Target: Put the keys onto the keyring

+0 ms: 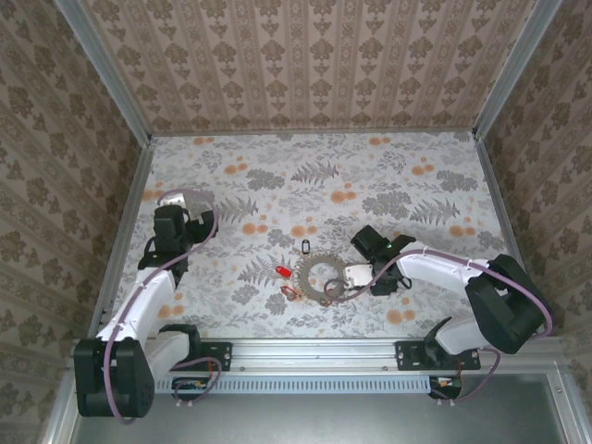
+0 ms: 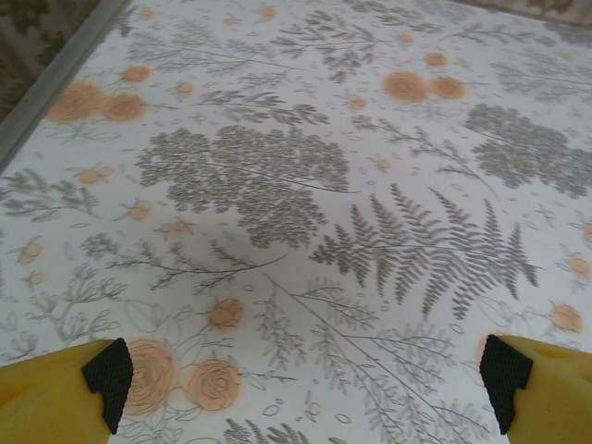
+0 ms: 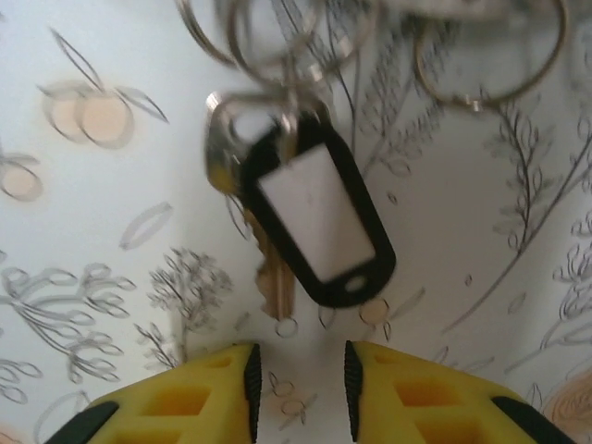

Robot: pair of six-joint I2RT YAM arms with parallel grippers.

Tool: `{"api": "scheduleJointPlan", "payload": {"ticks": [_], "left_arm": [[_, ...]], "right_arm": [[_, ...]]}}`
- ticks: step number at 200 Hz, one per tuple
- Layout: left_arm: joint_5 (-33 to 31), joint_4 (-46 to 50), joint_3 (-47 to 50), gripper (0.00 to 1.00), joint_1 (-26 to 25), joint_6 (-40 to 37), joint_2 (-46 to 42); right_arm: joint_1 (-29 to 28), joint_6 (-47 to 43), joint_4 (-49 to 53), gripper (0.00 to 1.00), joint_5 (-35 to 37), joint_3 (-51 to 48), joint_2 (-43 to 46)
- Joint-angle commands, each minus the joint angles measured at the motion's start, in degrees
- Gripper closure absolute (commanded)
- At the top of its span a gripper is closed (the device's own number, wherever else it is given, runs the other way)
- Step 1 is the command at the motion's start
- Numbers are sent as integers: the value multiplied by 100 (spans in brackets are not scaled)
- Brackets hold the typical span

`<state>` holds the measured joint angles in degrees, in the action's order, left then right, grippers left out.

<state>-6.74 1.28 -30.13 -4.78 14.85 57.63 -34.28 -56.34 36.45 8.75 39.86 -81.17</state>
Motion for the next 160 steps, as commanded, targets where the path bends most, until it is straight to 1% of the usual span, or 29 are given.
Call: {"api": "scheduleJointPlan", "payload": {"ticks": [1, 9, 16, 24, 26, 27, 33, 34, 35, 37, 38, 39, 41, 49, 59, 70, 77, 85, 99, 118, 128, 146, 152, 160], "left_arm": [[-570, -276, -65, 0, 35, -17, -23], [-750, -129, -161, 0, 36, -98, -40], [-903, 19, -276, 0, 32, -207, -57], [-993, 186, -400, 0, 37, -378, -74], [-999, 227, -429, 0, 31, -417, -78], [-1002, 248, -444, 0, 30, -450, -86], [-992, 344, -518, 0, 37, -623, -106], [-985, 354, -528, 0, 33, -650, -104], [-982, 364, -537, 0, 31, -676, -103], [-968, 380, -553, 0, 23, -725, -116], [-964, 385, -559, 0, 22, -749, -118], [-962, 388, -566, 0, 21, -766, -115], [-954, 390, -565, 0, 21, -806, -125], [-907, 310, -561, 0, 12, -948, -174], [-768, 152, -484, 0, -1, -1166, -267], [-446, -135, -327, 0, -40, -1516, -393], [-298, -309, -191, 0, -97, -1761, -472], [-400, -497, -46, 0, -193, -1812, -556], [-450, -824, 188, 0, -302, -1810, -563], [-501, -1295, 475, 0, -445, -1909, -285], [-606, -1622, 604, 0, -505, -1947, -18], [-545, -2133, 688, 0, -550, -2012, 507], [-535, -2312, 699, 0, -558, -2022, 694], [-575, -2506, 704, 0, -560, -1947, 931]], "right_arm": [[261, 414, 328, 65, 271, 286, 52], [395, 562, 440, 62, 121, 437, 108], [515, 684, 483, 57, -58, 546, 442], [672, 843, 487, 47, -385, 653, 696], [692, 865, 487, 45, -445, 663, 728], [729, 906, 482, 41, -553, 692, 794], [892, 1065, 451, 33, -896, 769, 974], [916, 1095, 442, 30, -951, 782, 1012], [946, 1127, 425, 27, -1001, 793, 1040], [1002, 1196, 390, 11, -1111, 826, 1094], [1024, 1235, 372, 6, -1160, 837, 1120], [1048, 1272, 341, 3, -1207, 843, 1156], [1106, 1362, 285, 1, -1308, 860, 1215], [1290, 1659, 45, 0, -1619, 891, 1456], [1521, 2209, -490, 0, -1991, 804, 1839], [1739, 2990, -1491, 0, -2127, 538, 2303], [1862, 3623, -2164, 1, -2080, 298, 2590], [1989, 4263, -2893, 1, -1966, -10, 2902], [2084, 5106, -3999, 0, -1450, -601, 3352], [2250, 5527, -5024, 0, -592, -1411, 3721], [2435, 5559, -5520, 0, -398, -1858, 3783], [2911, 5616, -6668, 0, -639, -2616, 3518], [3136, 5705, -7178, 0, -907, -2826, 3314], [3362, 5783, -7453, 0, -1271, -2886, 2968]]}}
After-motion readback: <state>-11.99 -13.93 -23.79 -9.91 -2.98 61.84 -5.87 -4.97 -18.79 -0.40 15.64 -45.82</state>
